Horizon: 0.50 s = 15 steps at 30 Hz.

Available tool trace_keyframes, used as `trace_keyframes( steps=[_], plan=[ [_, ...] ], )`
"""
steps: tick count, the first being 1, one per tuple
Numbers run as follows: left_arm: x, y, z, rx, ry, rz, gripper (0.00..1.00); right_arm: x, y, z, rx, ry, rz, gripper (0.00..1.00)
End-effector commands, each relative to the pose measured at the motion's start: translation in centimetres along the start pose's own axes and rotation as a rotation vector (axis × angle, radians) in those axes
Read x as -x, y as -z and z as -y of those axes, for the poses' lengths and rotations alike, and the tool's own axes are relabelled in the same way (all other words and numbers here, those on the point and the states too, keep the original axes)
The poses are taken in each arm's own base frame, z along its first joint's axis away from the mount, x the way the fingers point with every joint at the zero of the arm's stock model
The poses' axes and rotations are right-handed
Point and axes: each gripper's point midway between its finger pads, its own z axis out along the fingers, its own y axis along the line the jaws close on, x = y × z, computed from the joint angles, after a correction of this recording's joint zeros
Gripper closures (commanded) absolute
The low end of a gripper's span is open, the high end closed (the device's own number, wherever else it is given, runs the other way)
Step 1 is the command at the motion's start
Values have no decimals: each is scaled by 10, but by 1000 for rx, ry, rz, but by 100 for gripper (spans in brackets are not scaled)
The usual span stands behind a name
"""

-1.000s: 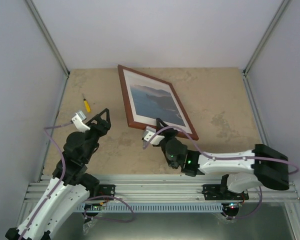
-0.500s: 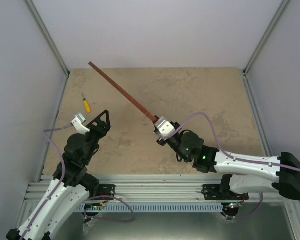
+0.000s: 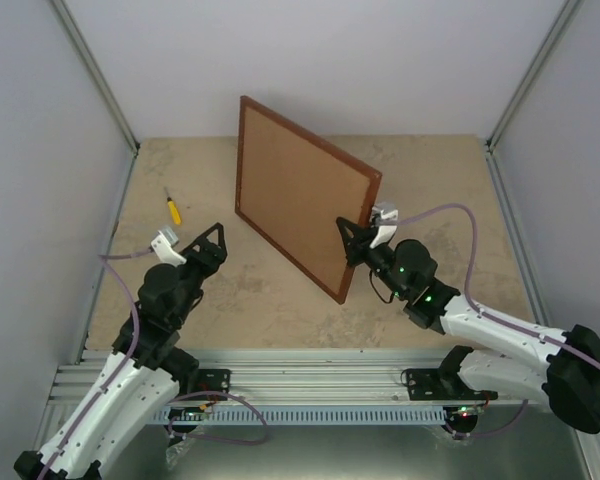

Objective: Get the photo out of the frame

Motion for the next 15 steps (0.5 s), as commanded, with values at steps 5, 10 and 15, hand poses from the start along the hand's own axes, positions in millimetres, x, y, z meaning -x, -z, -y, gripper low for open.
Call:
trace_keyframes(
  steps=[5,10,15],
  plan=[
    [-18,-16,-15,43,-11,-41,15,27,12,21,103,-426,112,100],
    [-35,-26,-25,65,-17,-91,13,-12,16,53,-6,-584,65,99],
    [-48,-33,-37,100,-25,-130,11,-50,21,80,-106,-728,34,99]
  ],
)
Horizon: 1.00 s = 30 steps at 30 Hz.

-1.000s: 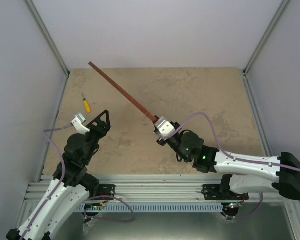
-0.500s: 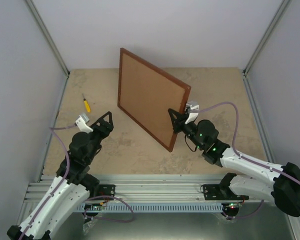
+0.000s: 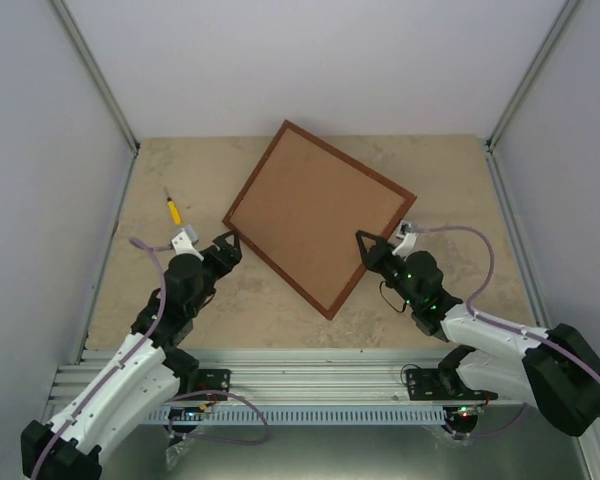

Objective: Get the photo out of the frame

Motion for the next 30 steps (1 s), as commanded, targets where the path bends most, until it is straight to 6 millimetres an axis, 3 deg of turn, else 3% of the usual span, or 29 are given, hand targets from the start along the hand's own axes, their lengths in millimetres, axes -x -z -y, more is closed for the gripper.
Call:
trace_keyframes(
  steps=[1,5,11,21,25,30],
  plan=[
    [-5,-6,-3,-3,13,-11,11,7,3,5,32,-185,65,99],
    [-15,-12,-10,13,9,-34,9,-3,6,29,-33,-270,67,100],
    [-45,-29,-16,-11,22,-133,8,-22,15,60,-126,-389,44,99],
    [-90,-56,-35,13,34,-309,8,-36,19,70,-172,-348,-19,99],
    [-95,-58,-43,36,38,-319,8,-43,18,72,-171,-344,-69,100],
    [-81,-54,-50,88,-4,-259,6,-54,8,72,-147,-312,-180,100]
  ],
)
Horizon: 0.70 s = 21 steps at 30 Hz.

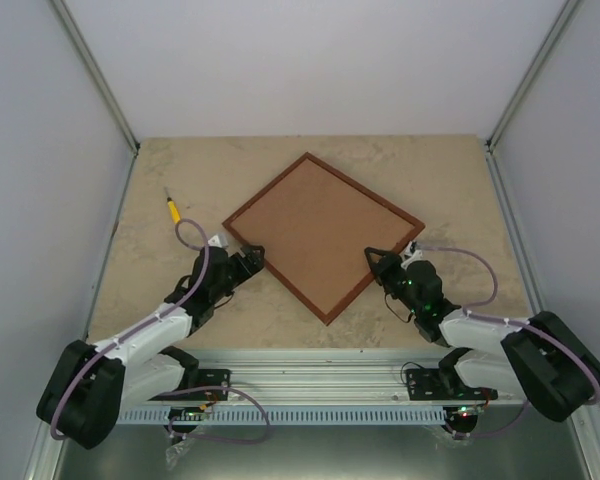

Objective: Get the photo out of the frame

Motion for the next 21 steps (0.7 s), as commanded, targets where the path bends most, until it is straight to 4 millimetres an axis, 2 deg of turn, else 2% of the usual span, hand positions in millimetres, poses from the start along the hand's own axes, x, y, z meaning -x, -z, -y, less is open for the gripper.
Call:
trace_keyframes(
  steps=[1,10,14,21],
  plan=[
    [17,9,-2,25,-26,85,5,-21,-10,4,-5,132,-162,99],
    [39,18,-15,147,-108,160,4,-36,-28,9,7,242,-366,100],
    [48,20,-21,192,-137,178,2,-32,-29,17,25,284,-450,100],
    [62,18,-28,264,-177,187,1,-11,-34,40,-10,349,-555,100]
  ],
)
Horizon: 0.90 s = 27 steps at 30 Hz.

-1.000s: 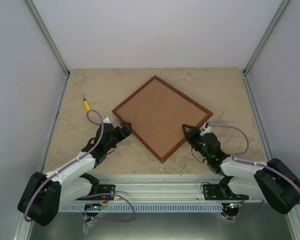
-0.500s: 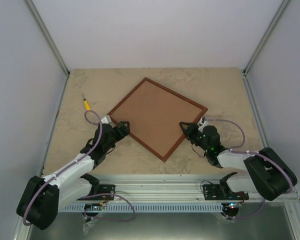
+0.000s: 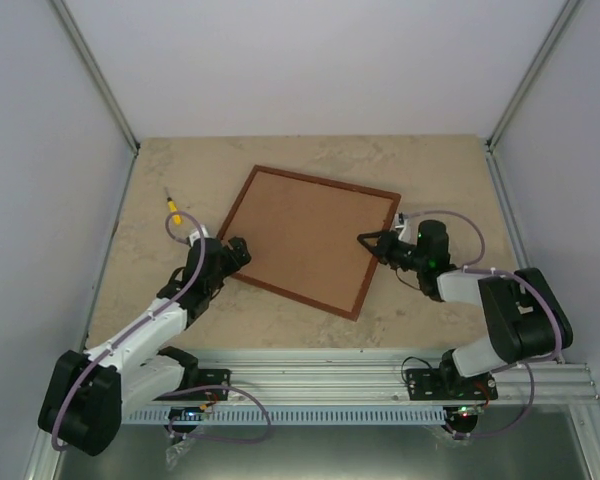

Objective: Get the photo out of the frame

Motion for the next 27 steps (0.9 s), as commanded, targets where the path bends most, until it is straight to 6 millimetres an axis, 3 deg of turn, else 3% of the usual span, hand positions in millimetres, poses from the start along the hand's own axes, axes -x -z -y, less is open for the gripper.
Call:
trace_keyframes(
  steps=[1,13,27],
  plan=[
    [16,-3,-5,67,-56,27,1,-25,2,39,-74,165,-205,100],
    [15,-39,-26,130,-53,-58,1,4,-2,79,-118,147,-238,82],
    [-5,-67,-33,126,-82,-192,1,29,-9,95,-202,202,-233,48]
  ],
)
